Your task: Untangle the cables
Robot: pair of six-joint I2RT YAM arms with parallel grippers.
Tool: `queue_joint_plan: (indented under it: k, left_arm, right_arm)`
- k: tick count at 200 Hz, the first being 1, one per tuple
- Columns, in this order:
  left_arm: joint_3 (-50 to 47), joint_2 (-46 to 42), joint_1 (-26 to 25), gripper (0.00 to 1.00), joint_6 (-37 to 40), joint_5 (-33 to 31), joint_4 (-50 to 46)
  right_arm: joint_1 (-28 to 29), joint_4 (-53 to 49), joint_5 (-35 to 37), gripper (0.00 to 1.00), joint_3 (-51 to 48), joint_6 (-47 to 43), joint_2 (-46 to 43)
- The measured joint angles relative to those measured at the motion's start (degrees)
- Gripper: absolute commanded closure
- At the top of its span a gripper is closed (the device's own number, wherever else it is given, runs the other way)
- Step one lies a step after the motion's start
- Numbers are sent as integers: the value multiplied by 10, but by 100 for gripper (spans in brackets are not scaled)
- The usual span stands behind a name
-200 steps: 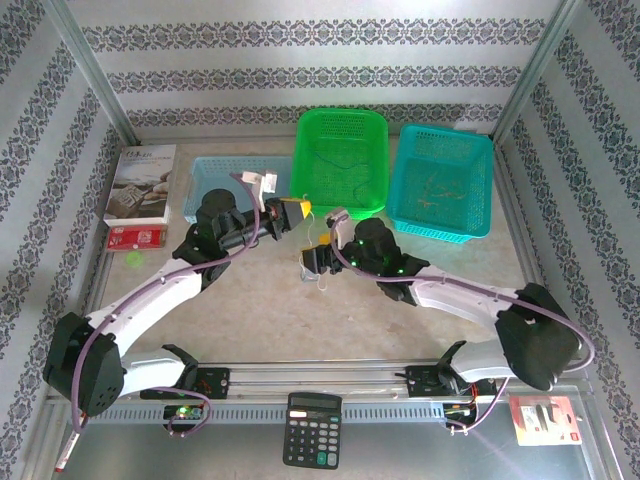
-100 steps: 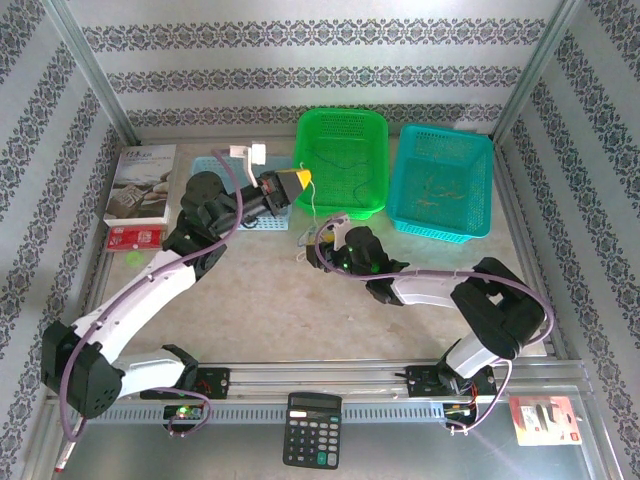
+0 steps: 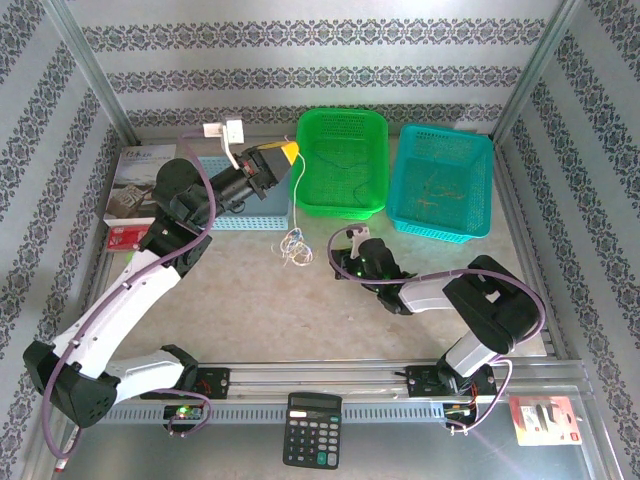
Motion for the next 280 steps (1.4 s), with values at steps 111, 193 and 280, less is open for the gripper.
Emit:
queue_joint_plan:
  k: [111,193,280]
  left_arm:
    - [-122,-7,0,100,-4,0,7]
    - [-144,24,-3,100,-14,-8,54]
    - [-164,24,-19,100,-24,-15,72]
  right_arm:
    - [-2,-96,-53,37,-28,-11,-273]
    - [38,-143,-57,34,-8,-23,-261]
    - [78,-122,-46,34,19,-23,-166]
